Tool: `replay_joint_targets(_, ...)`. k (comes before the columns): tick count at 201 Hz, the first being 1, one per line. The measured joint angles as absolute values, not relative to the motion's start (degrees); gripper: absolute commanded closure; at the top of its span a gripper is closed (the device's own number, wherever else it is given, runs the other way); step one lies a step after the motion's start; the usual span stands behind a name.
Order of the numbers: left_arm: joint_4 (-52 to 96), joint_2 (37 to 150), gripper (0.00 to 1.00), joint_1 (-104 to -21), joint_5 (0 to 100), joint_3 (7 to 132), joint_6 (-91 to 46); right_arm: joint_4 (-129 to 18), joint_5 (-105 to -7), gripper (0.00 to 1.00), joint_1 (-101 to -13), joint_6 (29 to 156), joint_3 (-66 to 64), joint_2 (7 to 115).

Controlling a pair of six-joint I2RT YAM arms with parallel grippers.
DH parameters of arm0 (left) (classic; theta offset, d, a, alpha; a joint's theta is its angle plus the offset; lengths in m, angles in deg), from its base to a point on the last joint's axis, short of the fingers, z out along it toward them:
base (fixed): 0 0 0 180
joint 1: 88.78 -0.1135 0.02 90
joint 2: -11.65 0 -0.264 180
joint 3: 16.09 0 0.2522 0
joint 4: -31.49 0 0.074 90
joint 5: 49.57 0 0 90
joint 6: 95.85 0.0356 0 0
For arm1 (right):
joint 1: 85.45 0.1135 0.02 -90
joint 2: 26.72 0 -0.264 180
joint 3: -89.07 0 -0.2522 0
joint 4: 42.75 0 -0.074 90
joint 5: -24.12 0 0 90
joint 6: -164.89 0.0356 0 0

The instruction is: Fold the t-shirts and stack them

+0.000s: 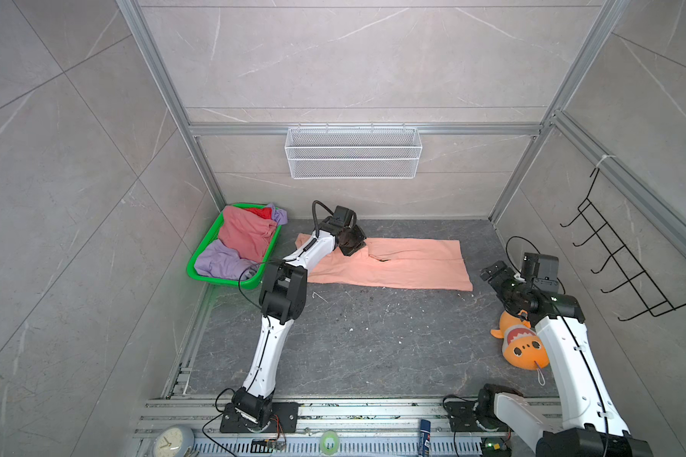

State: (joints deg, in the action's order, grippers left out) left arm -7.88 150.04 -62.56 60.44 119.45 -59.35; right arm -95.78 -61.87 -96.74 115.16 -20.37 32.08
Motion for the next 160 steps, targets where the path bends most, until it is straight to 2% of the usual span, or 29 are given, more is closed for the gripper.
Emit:
replay_joint_targets(5,-7.77,151.13,0.62,-62.58,61.6,120.91,-58.39,-95.78,-61.87,0.06,-96.74,115.16,-20.37,32.26)
replay_joint_targets(14,-7.53,152.77,0.49,-62.8,63.17,122.9,-57.21,-95.78,-61.87,0.06,-96.74,115.16,-20.37,32.7)
replay_joint_targets(34,-7.68,154.24,0.37,-63.24,65.46,123.99,-54.71,-95.67,-61.76,0.06,-96.74,115.36,-20.53,33.72)
replay_joint_targets(62,-5.87,151.98,0.33,-64.86,66.01,118.11,-52.83,-94.71,-60.38,0.06,-96.74,115.81,-21.31,34.82)
replay_joint_targets(105,-6.0,141.12,0.3,-69.99,62.3,103.36,-51.35,-88.24,-56.43,0.06,-96.3,117.43,-21.42,40.41)
replay_joint_targets(136,-6.28,132.9,0.26,-72.73,57.73,96.17,-51.46,-82.42,-55.77,0.05,-91.76,118.0,-18.21,50.92)
replay_joint_targets(160,-6.37,131.09,0.23,-72.53,55.8,93.57,-52.46,-78.23,-55.77,0.05,-86.29,117.72,-11.1,62.55)
